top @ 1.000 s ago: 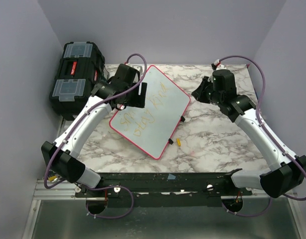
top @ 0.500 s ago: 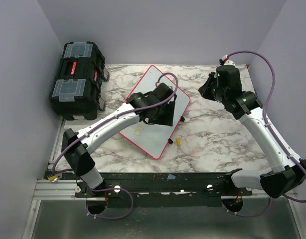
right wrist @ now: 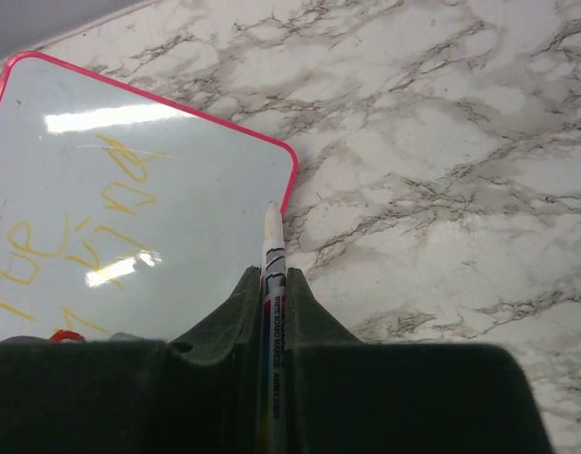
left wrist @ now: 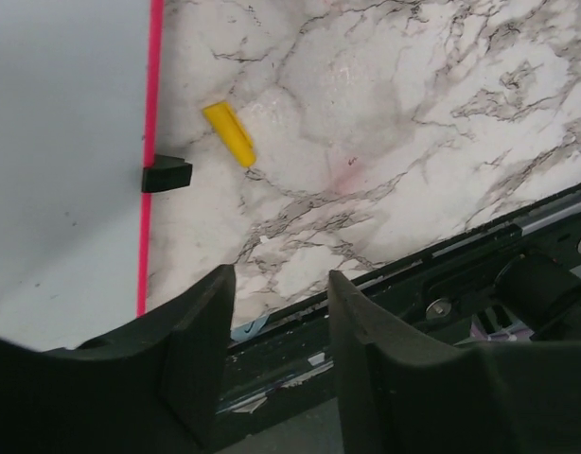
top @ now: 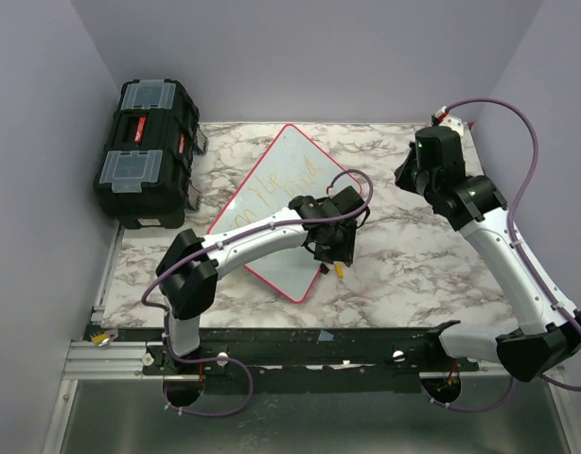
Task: Write a sentence on the whiteboard
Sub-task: Pick up the pen cap from the center of the board.
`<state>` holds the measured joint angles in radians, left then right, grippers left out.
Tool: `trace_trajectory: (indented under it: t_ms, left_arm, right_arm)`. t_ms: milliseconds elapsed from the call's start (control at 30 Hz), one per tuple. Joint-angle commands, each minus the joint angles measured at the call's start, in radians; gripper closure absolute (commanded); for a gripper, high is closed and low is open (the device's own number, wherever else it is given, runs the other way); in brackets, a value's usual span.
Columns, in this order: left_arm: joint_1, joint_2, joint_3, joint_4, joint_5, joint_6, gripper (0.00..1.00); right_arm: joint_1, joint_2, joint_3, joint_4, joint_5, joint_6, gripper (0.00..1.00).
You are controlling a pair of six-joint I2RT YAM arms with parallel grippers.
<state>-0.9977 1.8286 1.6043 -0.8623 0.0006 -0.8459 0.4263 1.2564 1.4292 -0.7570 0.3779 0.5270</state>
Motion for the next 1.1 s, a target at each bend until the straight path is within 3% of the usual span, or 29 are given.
trace_trajectory:
  t_ms: [0, 533, 1067]
  left_arm:
    - [-0.008, 0.070, -0.017, 0.080, 0.057, -0.091, 0.60]
    - [-0.004, 0.247, 0.071, 0.057, 0.052, -0.164, 0.59]
    - [0.020, 0.280, 0.069, 0.024, 0.010, -0.203, 0.58]
  right_arm:
    - [0.006, -0.035, 0.010, -0.031, 0.068, 0.011, 0.99]
    - [0.007, -0.029, 0.008, -0.021, 0.063, -0.019, 0.99]
    - [0.007, -0.059, -0.022, -0.014, 0.040, -0.020, 0.99]
